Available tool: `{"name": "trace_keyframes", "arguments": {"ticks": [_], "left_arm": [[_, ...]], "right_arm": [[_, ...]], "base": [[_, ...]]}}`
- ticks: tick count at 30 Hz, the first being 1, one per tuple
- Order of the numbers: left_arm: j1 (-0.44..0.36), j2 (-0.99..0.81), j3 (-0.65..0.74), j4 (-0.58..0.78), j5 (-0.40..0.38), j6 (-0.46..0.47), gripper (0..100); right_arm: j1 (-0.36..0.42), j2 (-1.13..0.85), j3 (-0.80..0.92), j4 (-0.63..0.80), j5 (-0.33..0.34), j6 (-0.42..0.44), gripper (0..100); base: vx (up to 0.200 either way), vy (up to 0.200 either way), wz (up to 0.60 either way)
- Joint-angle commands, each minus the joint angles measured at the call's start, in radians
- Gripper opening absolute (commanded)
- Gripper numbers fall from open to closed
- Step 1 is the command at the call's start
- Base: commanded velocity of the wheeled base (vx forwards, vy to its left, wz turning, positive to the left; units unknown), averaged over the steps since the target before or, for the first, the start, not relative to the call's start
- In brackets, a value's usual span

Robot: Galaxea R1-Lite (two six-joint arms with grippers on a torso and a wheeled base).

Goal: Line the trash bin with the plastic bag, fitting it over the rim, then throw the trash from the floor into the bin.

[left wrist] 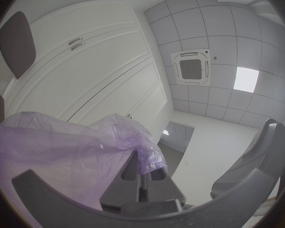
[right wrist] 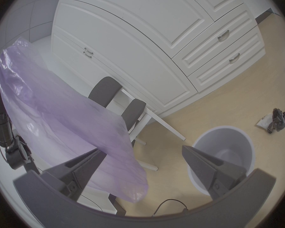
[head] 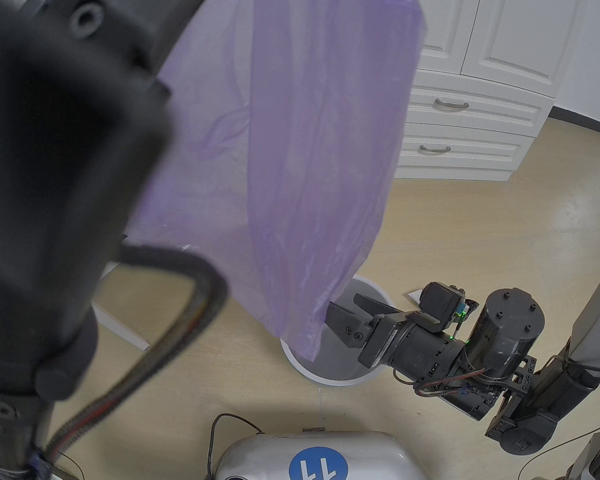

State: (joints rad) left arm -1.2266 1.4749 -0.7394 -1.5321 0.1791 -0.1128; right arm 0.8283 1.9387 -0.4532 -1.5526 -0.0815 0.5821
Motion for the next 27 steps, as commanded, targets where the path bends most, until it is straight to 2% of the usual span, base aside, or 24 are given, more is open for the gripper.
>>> {"name": "trace_keyframes", "arguments": {"ticks": [1, 7, 12, 20, 23, 27], "left_arm": [[0.019, 0.054, -0.006, 0.0, -0.001, -0.036, 0], [0.102, 0.097, -0.028, 0.0, -0.003, -0.087, 0], [0.174, 0.13, -0.061, 0.0, -0.003, -0.134, 0], [0.153, 0.116, -0.061, -0.002, -0.001, -0.13, 0], [0.119, 0.107, -0.063, -0.002, -0.001, -0.128, 0], [0.078, 0.094, -0.057, -0.002, 0.005, -0.113, 0]], "right_arm": [[0.014, -0.09, 0.013, -0.018, 0.003, -0.005, 100], [0.049, -0.139, 0.06, -0.018, 0.016, -0.015, 100], [0.063, -0.132, 0.108, -0.018, 0.048, -0.088, 100], [0.049, -0.063, 0.082, -0.018, 0.043, -0.087, 100], [0.049, -0.044, 0.079, -0.018, 0.037, -0.091, 100], [0.048, 0.003, 0.037, -0.018, -0.018, -0.097, 100]], "base": [[0.0, 0.0, 0.0], [0.0, 0.0, 0.0], [0.0, 0.0, 0.0], [0.0, 0.0, 0.0], [0.0, 0.0, 0.0], [0.0, 0.0, 0.0]]}}
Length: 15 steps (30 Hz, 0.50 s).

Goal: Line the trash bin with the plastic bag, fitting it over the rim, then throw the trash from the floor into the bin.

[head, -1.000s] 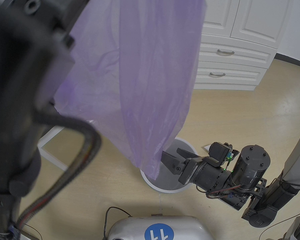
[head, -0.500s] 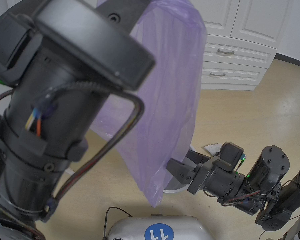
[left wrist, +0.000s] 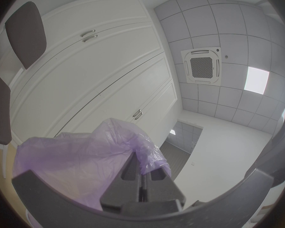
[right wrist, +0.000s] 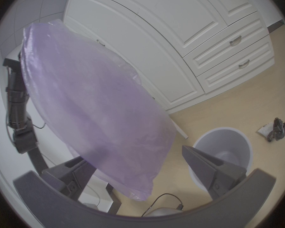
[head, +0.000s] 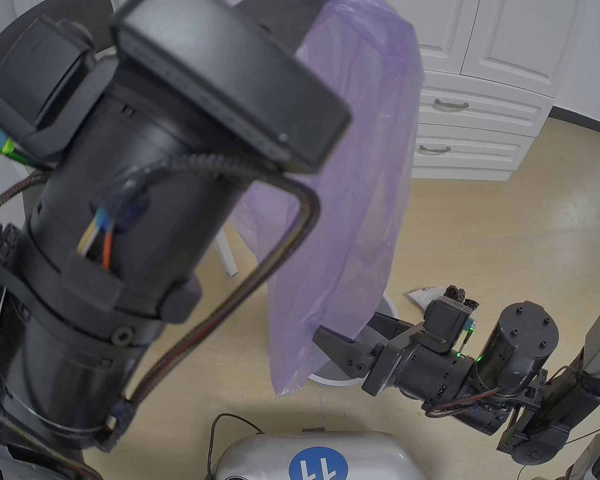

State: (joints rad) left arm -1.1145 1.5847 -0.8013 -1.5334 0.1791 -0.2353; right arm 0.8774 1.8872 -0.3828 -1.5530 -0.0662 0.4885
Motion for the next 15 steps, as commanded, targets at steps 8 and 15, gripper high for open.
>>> {"name": "trace_keyframes", "arguments": {"ticks": [8, 15], "left_arm": [[-0.091, -0.045, 0.016, -0.001, 0.01, 0.03, 0], [-0.093, -0.04, 0.014, -0.001, 0.01, 0.03, 0]], "right_arm": [[-0.003, 0.158, -0.146, -0.018, -0.153, 0.015, 100], [-0.028, 0.179, -0.223, -0.018, -0.239, 0.022, 100]], "base": [[0.0, 0.0, 0.0], [0.0, 0.0, 0.0]]}}
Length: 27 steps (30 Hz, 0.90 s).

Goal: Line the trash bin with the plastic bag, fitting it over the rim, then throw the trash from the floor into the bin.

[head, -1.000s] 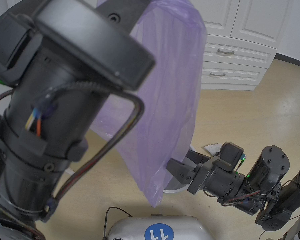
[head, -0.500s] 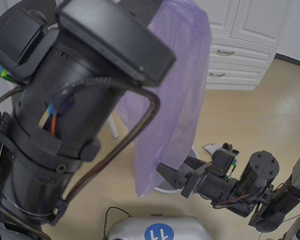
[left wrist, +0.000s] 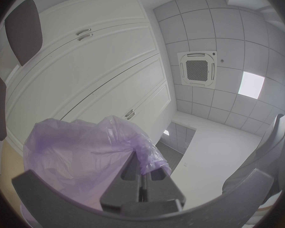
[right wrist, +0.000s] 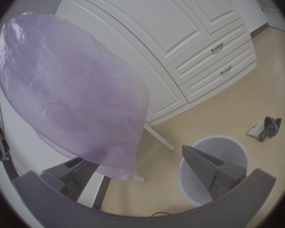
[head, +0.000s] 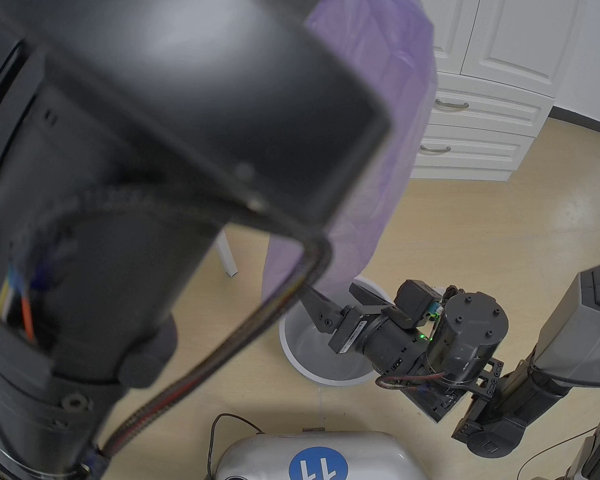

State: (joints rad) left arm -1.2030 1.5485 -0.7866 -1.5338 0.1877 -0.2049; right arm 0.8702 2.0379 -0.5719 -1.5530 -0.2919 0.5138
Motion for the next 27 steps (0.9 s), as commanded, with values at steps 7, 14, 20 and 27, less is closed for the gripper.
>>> {"name": "trace_keyframes", "arguments": {"ticks": [7, 14, 20, 27], "left_arm": [[0.034, -0.011, -0.008, 0.001, -0.001, -0.011, 0], [0.063, 0.002, -0.016, 0.001, 0.001, -0.016, 0], [0.122, 0.047, -0.063, 0.001, 0.001, -0.054, 0], [0.132, 0.056, -0.08, 0.001, 0.003, -0.059, 0]], "right_arm": [[-0.165, -0.09, -0.046, -0.018, 0.004, -0.032, 100], [-0.157, -0.183, 0.029, 0.056, 0.108, -0.024, 100], [-0.1, -0.165, 0.199, 0.057, 0.298, -0.029, 100], [-0.068, -0.019, 0.224, 0.04, 0.327, -0.032, 100]], "base": [[0.0, 0.0, 0.0], [0.0, 0.0, 0.0], [0.0, 0.0, 0.0], [0.0, 0.0, 0.0]]}}
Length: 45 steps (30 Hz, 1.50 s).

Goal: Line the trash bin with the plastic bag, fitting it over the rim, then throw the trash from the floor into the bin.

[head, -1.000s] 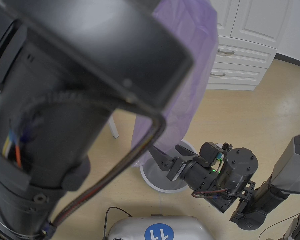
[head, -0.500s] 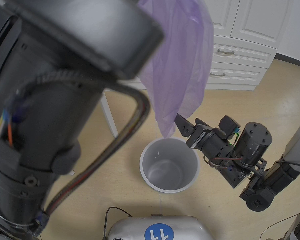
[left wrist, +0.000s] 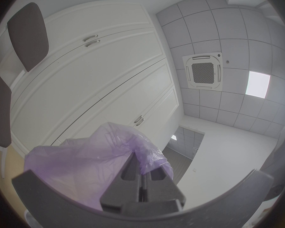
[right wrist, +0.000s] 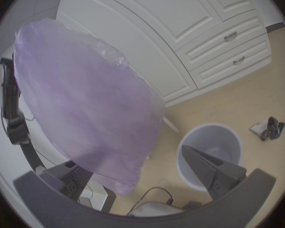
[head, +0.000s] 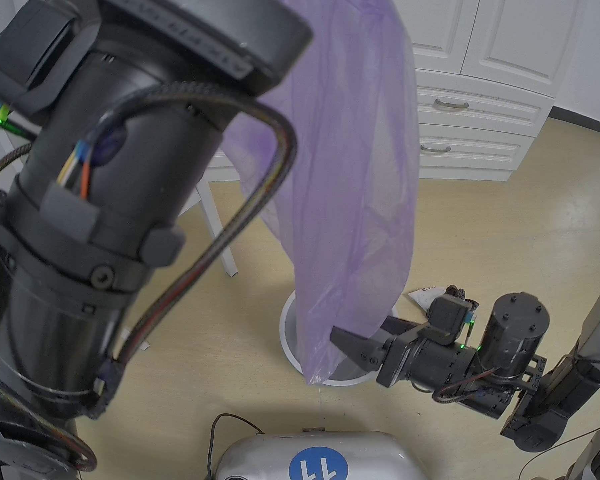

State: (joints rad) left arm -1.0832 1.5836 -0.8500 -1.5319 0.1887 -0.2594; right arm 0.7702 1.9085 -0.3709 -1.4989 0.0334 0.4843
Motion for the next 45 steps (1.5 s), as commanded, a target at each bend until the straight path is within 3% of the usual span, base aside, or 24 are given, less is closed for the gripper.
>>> {"name": "trace_keyframes", "arguments": {"ticks": [1, 7, 12, 14, 19, 31, 35, 38, 45], "left_arm": [[0.012, 0.021, -0.017, -0.001, 0.001, -0.004, 0], [-0.018, 0.016, -0.015, -0.001, 0.02, 0.0, 0], [-0.041, 0.018, -0.015, -0.001, 0.031, 0.002, 0], [-0.057, 0.018, -0.014, -0.001, 0.032, 0.003, 0], [-0.07, 0.021, -0.014, -0.001, 0.046, 0.003, 0], [-0.1, 0.021, -0.007, -0.002, 0.052, 0.003, 0], [-0.116, 0.018, -0.011, -0.002, 0.055, 0.003, 0], [-0.129, 0.019, -0.021, -0.002, 0.083, 0.005, 0], [-0.13, 0.007, -0.023, -0.002, 0.086, 0.006, 0]], "right_arm": [[0.032, 0.11, 0.023, -0.014, 0.002, -0.003, 100], [0.037, 0.242, -0.007, -0.072, -0.012, 0.008, 100], [0.054, 0.268, -0.059, -0.072, -0.064, 0.04, 100], [0.078, 0.291, -0.14, -0.072, -0.158, 0.103, 100], [0.077, 0.297, -0.24, -0.072, -0.259, 0.163, 100], [0.024, 0.152, -0.275, -0.072, -0.267, 0.157, 100], [0.018, 0.158, -0.296, -0.072, -0.283, 0.155, 100], [0.029, 0.168, -0.321, -0.072, -0.334, 0.145, 100], [0.02, 0.233, -0.324, -0.072, -0.333, 0.134, 100]], "base": [[0.0, 0.0, 0.0], [0.0, 0.0, 0.0], [0.0, 0.0, 0.0], [0.0, 0.0, 0.0], [0.0, 0.0, 0.0], [0.0, 0.0, 0.0], [0.0, 0.0, 0.0], [0.0, 0.0, 0.0], [0.0, 0.0, 0.0]]}}
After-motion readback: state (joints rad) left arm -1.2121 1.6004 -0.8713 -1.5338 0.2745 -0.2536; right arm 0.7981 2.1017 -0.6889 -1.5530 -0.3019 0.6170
